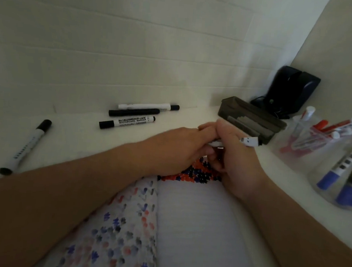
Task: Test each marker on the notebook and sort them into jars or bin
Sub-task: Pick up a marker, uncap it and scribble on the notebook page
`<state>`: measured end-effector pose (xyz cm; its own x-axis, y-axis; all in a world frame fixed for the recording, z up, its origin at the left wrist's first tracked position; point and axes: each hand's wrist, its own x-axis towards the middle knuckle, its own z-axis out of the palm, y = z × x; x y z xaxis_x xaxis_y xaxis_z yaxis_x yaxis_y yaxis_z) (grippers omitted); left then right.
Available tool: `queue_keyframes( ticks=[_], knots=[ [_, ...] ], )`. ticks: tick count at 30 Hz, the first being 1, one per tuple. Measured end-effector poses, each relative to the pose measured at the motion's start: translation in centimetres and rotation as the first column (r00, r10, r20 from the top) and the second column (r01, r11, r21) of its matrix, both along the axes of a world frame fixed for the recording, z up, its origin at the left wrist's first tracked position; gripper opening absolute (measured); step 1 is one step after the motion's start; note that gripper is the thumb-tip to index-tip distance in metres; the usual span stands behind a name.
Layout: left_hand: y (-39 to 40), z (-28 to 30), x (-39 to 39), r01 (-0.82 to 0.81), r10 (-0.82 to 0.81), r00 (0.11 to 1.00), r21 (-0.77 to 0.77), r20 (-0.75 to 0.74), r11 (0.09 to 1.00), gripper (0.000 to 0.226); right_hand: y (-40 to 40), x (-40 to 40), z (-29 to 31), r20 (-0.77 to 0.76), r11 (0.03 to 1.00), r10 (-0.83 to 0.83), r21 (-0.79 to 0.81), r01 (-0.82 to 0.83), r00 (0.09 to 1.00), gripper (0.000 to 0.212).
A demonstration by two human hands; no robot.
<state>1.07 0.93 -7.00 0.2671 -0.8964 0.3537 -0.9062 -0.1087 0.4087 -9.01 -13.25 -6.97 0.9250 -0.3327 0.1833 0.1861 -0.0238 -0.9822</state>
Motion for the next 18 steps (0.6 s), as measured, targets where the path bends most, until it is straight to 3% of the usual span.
queue_keyframes(
  ticks=[4,7,9,11,14,16,18],
  knots=[
    [0.5,0.1,0.2,-0.044,0.044,0.999,-0.066,-0.015,0.997,0.028,-0.1,0.1,-0.1,-0.020,0.996,0.078,0.051,-0.077,0.997,0.031],
    [0.7,0.1,0.1,-0.052,0.046,0.991,-0.039,-0.129,0.998,0.043,-0.3,0.0,0.2,-0.036,0.995,0.084,0.058,-0.082,0.996,0.026],
    [0.7,0.0,0.0,-0.103,0.110,0.977,0.050,-0.181,0.993,0.065,-1.2,-0.3,1.0,-0.060,0.996,0.014,0.084,-0.009,0.998,0.020],
    [0.8,0.4,-0.2,-0.125,0.162,0.978,0.245,-0.135,0.961,0.080,-2.5,-0.7,2.4,-0.072,0.990,-0.036,0.136,0.045,0.997,0.018],
    [0.9,1.4,-0.2,-0.055,0.082,0.996,0.479,-0.034,0.876,0.072,-4.2,-2.0,4.2,-0.096,0.991,0.089,0.107,-0.079,0.991,0.015],
    [0.9,1.5,-0.3,-0.033,0.047,0.999,0.502,-0.015,0.864,0.062,-4.6,-3.1,3.5,-0.150,0.977,0.212,0.022,-0.211,0.966,0.013],
    [0.7,0.9,-0.6,-0.059,0.033,0.998,0.496,0.060,0.866,0.061,-4.3,-4.1,1.8,-0.202,0.962,0.214,-0.123,-0.242,0.956,0.018]
  ],
)
